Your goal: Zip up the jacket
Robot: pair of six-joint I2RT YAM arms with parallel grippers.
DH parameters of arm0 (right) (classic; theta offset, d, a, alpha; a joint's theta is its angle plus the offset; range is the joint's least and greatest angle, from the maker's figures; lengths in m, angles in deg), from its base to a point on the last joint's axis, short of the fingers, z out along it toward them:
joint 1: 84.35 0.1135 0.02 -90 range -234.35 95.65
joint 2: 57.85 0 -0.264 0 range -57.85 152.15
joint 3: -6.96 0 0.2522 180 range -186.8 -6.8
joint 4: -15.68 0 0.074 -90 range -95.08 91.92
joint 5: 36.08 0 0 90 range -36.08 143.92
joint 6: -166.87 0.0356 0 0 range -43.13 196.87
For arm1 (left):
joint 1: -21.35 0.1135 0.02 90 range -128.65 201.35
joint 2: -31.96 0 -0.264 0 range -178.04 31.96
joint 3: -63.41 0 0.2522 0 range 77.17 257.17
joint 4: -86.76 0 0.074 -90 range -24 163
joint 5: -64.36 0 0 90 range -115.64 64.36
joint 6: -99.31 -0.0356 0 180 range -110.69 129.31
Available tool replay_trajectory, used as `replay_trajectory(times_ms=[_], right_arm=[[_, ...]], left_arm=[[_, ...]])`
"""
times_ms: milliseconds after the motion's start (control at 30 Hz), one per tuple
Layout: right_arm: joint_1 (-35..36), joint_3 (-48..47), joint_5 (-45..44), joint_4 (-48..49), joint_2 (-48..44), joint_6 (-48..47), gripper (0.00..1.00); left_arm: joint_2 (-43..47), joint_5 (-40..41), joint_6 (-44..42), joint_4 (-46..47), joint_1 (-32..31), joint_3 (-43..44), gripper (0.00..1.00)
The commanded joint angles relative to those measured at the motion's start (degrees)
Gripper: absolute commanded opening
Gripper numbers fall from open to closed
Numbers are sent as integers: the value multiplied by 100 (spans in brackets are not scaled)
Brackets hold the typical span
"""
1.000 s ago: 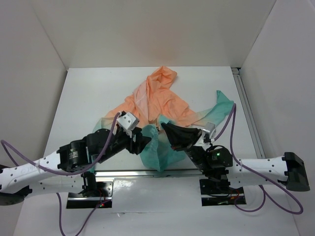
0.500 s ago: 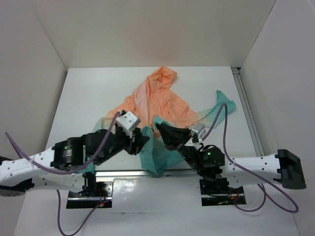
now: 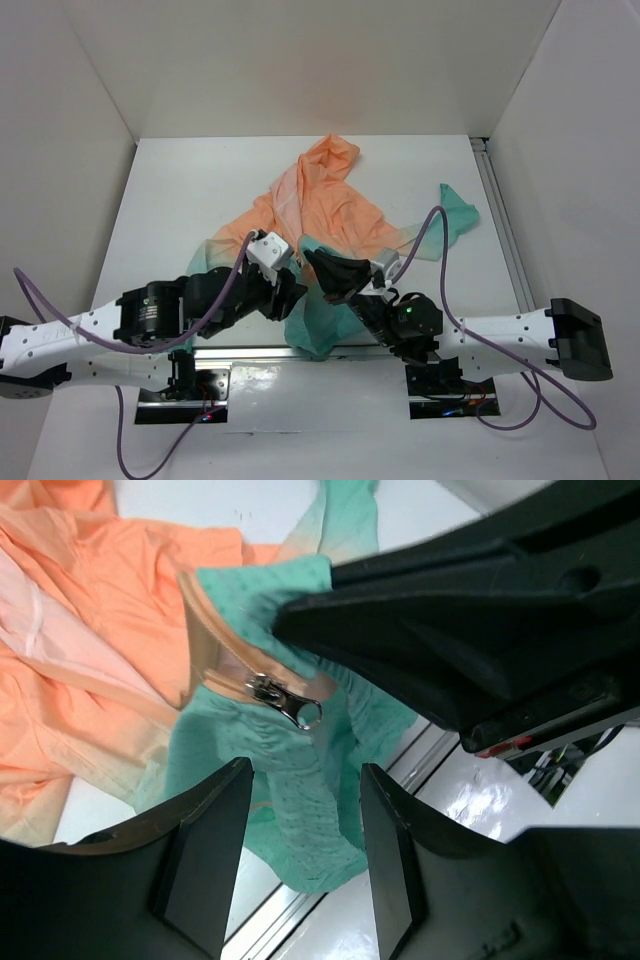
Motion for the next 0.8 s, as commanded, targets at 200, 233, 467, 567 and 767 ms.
replay_trajectory(times_ms=[200,233,467,567,767], right_arm=[[-16,-326,17,611,48,-135,0],[-16,-326,17,663,48,-135,0],[-16,-326,79,664,101,-29,0],[-16,-326,140,717,101,-29,0],[-16,-274,140,717,-4,23,0]], left_arm=[[-39,48,68,216,-24,-39,59],[-91,118,68,216,-24,-39,59],[-452,225,15,277,-24,-39,59],[-583,356,15,277,-24,-39,57],[-532,471,68,277,-24,-39,0]])
